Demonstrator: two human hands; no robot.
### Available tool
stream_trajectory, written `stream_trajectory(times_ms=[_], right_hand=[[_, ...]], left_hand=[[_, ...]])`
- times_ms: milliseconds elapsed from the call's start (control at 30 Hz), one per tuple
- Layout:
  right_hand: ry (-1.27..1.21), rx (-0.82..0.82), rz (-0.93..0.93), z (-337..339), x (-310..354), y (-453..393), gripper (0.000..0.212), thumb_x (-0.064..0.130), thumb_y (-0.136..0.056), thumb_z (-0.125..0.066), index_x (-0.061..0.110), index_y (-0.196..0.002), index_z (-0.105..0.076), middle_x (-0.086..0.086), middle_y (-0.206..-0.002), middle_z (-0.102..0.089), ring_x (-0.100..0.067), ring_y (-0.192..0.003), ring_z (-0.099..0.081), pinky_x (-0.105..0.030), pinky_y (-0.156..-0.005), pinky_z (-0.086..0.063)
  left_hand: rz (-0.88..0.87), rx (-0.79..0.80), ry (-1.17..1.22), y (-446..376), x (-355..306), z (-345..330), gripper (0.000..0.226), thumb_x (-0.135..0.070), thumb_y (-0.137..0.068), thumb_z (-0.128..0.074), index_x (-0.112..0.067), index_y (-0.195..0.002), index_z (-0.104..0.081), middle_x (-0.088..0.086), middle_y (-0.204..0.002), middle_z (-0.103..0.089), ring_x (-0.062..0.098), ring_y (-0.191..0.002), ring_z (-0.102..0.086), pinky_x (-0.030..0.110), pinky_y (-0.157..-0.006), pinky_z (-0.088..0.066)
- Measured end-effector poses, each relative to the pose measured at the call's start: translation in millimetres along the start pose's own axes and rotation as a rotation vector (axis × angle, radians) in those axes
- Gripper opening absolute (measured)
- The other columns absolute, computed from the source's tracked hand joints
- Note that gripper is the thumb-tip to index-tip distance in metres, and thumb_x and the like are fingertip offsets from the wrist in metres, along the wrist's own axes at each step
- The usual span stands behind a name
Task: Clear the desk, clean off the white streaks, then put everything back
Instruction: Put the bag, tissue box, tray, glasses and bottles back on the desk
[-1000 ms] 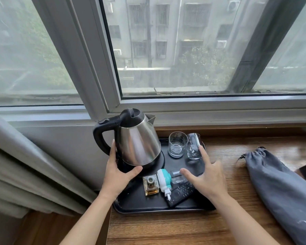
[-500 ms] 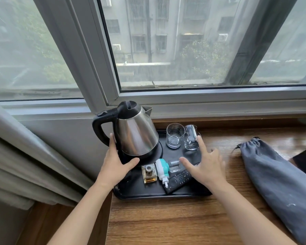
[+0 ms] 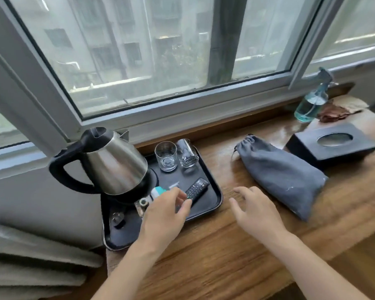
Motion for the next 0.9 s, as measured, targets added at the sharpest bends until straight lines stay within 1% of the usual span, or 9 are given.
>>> stream_trajectory(times_ms=[133, 333, 467, 533, 633, 700, 767, 833, 900], right_hand=[[-0.042, -0.065, -0.151, 30, -60, 32, 0.039, 0.045, -0.098, -0.059, 0.030, -0.134, -0.061, 0.006, -0.110, -0.058, -0.017, -0.101, -0.063, -0.034, -0.086, -0.052], [-0.110, -0.181, -0.342, 82, -160, 70, 0.036, 0.042, -0.098, -0.060, 0.026, -0.130, -0.065, 0.002, -0.117, -0.061, -0.019, -0.105, -0.063, -0.033, -0.088, -0.052], [-0.149, -0.209, -0.421, 117, -242, 82, 0.037, 0.043, -0.100, -0.057, 0.027, -0.132, -0.063, 0.003, -0.120, -0.060, -0.011, -0.100, -0.059, -0.022, -0.081, -0.047], [-0.171, -0.236, -0.451, 137, -287, 79, 0.038, 0.043, -0.100, -0.056, 0.026, -0.133, -0.062, 0.004, -0.120, -0.060, -0.008, -0.095, -0.059, -0.020, -0.076, -0.048], [-0.181, -0.260, -0.469, 168, -357, 67, 0.037, 0.044, -0.100, -0.056, 0.028, -0.132, -0.061, 0.005, -0.115, -0.060, -0.008, -0.088, -0.061, -0.023, -0.072, -0.054], [-0.166, -0.262, -0.482, 187, -402, 59, 0.037, 0.045, -0.099, -0.056, 0.027, -0.131, -0.062, 0.005, -0.112, -0.060, -0.012, -0.092, -0.062, -0.032, -0.076, -0.058], [-0.155, -0.252, -0.506, 205, -443, 53, 0.038, 0.044, -0.099, -0.056, 0.027, -0.132, -0.062, 0.003, -0.114, -0.060, -0.017, -0.099, -0.063, -0.037, -0.083, -0.058], [-0.148, -0.233, -0.526, 218, -479, 50, 0.037, 0.043, -0.100, -0.056, 0.027, -0.133, -0.062, 0.002, -0.119, -0.060, -0.019, -0.105, -0.063, -0.036, -0.087, -0.056], [-0.141, -0.214, -0.549, 228, -513, 50, 0.036, 0.042, -0.100, -0.055, 0.028, -0.132, -0.062, 0.003, -0.120, -0.060, -0.018, -0.107, -0.062, -0.032, -0.086, -0.053]], left_hand=[[-0.153, 0.152, -0.013, -8, -51, -48, 0.013, -0.043, -0.100, -0.064, -0.030, -0.103, -0.064, -0.017, -0.093, -0.066, 0.002, -0.089, -0.061, 0.033, -0.081, -0.053], [-0.327, 0.299, -0.039, -20, -148, -126, 0.013, -0.044, -0.098, -0.066, -0.032, -0.103, -0.064, -0.018, -0.090, -0.066, 0.003, -0.085, -0.061, 0.034, -0.078, -0.054], [-0.423, 0.361, -0.035, -27, -233, -185, 0.010, -0.045, -0.097, -0.067, -0.036, -0.100, -0.062, -0.018, -0.086, -0.067, 0.002, -0.082, -0.063, 0.035, -0.075, -0.055], [-0.467, 0.390, -0.027, -30, -280, -219, 0.009, -0.046, -0.099, -0.065, -0.040, -0.104, -0.062, -0.019, -0.088, -0.067, -0.001, -0.084, -0.063, 0.029, -0.075, -0.056], [-0.495, 0.409, 0.003, -35, -348, -273, 0.014, -0.043, -0.101, -0.063, -0.034, -0.112, -0.065, -0.018, -0.098, -0.068, -0.002, -0.089, -0.064, 0.018, -0.075, -0.056], [-0.495, 0.417, 0.018, -40, -386, -308, 0.017, -0.042, -0.101, -0.063, -0.032, -0.115, -0.065, -0.018, -0.101, -0.068, -0.003, -0.092, -0.064, 0.018, -0.078, -0.058], [-0.490, 0.413, 0.024, -45, -418, -339, 0.019, -0.043, -0.101, -0.063, -0.033, -0.117, -0.065, -0.018, -0.102, -0.067, -0.003, -0.092, -0.064, 0.022, -0.079, -0.060], [-0.477, 0.408, 0.013, -52, -444, -366, 0.020, -0.044, -0.101, -0.061, -0.033, -0.117, -0.064, -0.018, -0.101, -0.066, -0.003, -0.092, -0.064, 0.025, -0.080, -0.060], [-0.468, 0.404, -0.002, -59, -467, -391, 0.019, -0.044, -0.101, -0.061, -0.032, -0.115, -0.064, -0.019, -0.098, -0.065, -0.003, -0.090, -0.063, 0.025, -0.078, -0.060]])
Point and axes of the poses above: each hand's wrist, its own y-axis away from the middle knuckle, its own z-axis out of the back of the hand, x = y × z, the point moved 6 cm from there along -y, towards the middle knuckle
